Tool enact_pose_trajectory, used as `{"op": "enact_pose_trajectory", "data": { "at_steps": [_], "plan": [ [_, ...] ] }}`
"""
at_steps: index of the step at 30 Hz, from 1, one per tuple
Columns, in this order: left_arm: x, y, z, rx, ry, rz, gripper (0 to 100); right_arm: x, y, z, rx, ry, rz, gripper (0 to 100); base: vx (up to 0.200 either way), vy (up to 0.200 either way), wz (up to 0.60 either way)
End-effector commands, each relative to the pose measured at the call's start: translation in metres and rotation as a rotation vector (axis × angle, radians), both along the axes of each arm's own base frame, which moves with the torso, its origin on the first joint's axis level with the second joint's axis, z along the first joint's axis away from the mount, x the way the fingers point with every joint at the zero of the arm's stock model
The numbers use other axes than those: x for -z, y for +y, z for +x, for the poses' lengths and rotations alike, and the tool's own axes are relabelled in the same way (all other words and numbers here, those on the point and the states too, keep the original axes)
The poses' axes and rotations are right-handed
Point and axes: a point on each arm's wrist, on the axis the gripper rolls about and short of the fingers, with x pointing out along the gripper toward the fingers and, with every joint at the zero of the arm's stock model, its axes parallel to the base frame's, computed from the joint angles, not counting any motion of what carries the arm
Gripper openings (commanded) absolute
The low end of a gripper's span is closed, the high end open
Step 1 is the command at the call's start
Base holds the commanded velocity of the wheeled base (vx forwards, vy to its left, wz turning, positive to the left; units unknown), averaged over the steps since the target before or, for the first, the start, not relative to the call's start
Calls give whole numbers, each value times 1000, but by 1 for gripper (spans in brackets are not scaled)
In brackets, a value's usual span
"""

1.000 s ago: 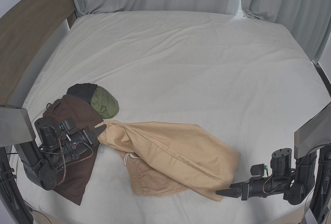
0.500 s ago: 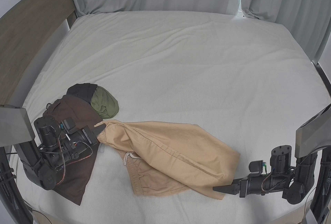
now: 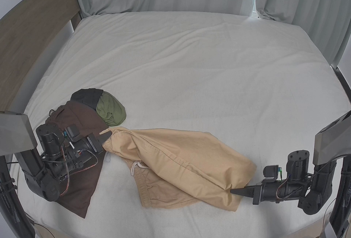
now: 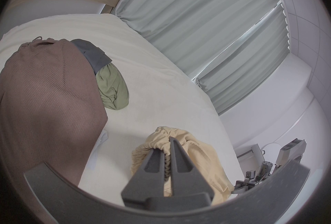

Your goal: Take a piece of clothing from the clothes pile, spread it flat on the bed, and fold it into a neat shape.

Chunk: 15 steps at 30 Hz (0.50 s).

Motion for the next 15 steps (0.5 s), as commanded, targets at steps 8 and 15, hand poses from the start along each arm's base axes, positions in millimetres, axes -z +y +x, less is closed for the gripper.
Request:
{"op": "enact_pose_trajectory", "data": {
  "at_steps": [8,15],
  "plan": [
    [0,9,2,-23,-2,-3,0,-37,-12,26,107,-143,107,0,0,0,0],
    [-1,8,-1,15,1,-8,0,-55,-21,43,193,-142,210,0,0,0,0]
  ]
}}
